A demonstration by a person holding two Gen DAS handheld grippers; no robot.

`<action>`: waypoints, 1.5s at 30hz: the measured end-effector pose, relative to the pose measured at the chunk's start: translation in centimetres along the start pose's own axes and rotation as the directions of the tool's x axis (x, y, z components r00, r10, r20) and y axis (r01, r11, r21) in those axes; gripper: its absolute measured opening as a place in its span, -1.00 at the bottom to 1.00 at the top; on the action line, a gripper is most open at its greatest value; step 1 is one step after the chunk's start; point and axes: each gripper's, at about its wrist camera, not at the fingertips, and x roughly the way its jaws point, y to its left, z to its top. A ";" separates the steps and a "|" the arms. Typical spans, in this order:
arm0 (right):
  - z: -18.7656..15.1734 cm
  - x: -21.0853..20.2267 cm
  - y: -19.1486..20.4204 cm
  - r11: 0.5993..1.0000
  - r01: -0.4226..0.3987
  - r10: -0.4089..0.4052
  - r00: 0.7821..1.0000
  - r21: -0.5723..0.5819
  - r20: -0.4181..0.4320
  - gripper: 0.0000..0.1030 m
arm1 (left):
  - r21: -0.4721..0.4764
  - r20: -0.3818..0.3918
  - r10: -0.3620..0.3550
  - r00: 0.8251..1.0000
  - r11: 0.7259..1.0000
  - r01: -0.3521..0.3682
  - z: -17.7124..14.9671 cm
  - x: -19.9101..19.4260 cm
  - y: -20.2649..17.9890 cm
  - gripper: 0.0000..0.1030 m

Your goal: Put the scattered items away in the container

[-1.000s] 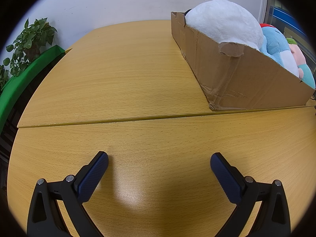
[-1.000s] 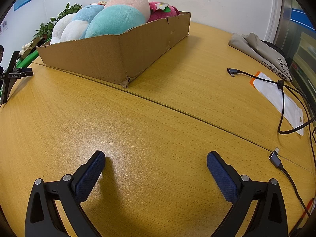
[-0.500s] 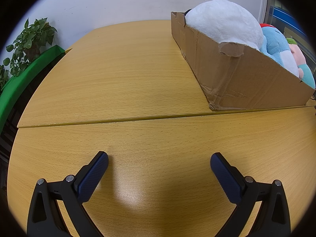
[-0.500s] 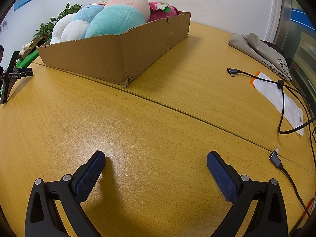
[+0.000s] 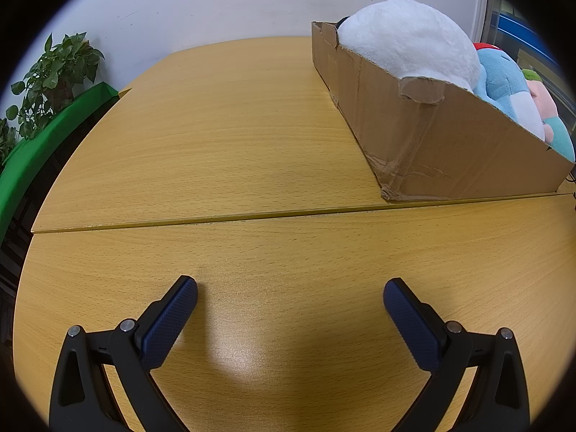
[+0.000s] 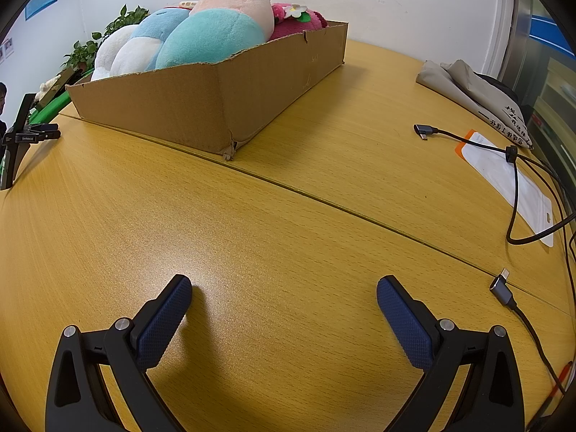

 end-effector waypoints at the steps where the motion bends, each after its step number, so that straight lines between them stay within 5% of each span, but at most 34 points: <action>1: 0.0 0.0 0.0 1.000 0.000 0.000 1.000 0.000 0.000 1.00 | 0.000 0.000 0.000 1.000 1.000 0.000 0.0 0.0 0.0 1.00; 45: -0.6 -0.4 -0.9 1.000 -0.016 0.016 1.000 -0.015 -0.001 1.00 | 0.004 0.000 -0.003 1.000 1.000 0.003 0.0 0.1 0.1 1.00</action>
